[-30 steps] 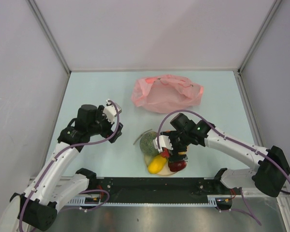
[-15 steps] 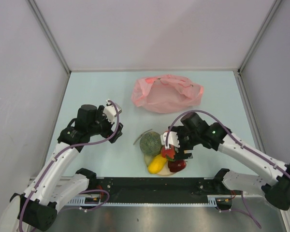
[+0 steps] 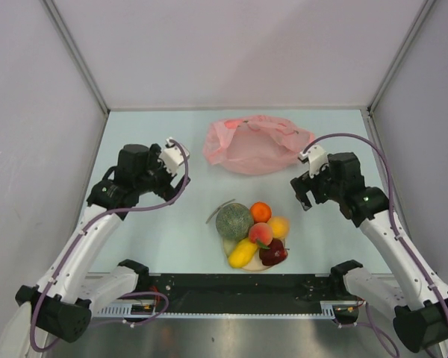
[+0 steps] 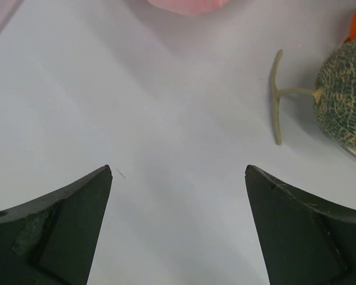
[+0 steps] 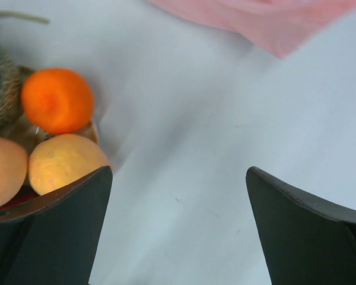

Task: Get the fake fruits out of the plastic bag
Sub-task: Reset both arms

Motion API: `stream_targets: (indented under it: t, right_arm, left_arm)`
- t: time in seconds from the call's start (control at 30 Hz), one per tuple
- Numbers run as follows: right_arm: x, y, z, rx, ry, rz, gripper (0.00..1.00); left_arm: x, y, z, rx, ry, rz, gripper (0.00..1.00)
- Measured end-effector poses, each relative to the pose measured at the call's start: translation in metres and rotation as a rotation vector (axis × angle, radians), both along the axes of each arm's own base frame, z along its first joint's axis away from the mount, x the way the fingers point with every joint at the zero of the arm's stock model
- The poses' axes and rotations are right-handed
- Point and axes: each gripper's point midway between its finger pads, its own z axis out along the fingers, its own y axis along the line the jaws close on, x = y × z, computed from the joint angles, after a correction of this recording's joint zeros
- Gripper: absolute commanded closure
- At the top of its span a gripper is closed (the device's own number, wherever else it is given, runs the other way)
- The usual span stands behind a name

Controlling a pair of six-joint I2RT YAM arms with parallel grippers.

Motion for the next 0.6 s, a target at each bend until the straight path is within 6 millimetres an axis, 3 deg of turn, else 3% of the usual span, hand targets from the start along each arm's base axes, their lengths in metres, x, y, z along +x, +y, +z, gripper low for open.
stream_targets:
  t: [0.23,0.47,0.6]
  right_arm:
    - [0.003,-0.04,0.016,0.012,-0.05,-0.301,0.0]
    - [0.005,-0.073,0.029,-0.013,-0.104,-0.503,0.0]
    - [0.005,-0.084,0.033,-0.023,-0.115,-0.56,0.0]
  left_arm:
    - [0.028,-0.001,0.026,-0.02,-0.055,0.072,0.0]
    - [0.03,0.004,0.045,-0.109,-0.113,0.172,0.0]
    - [0.025,0.014,0.04,-0.123,-0.123,0.238,0.0]
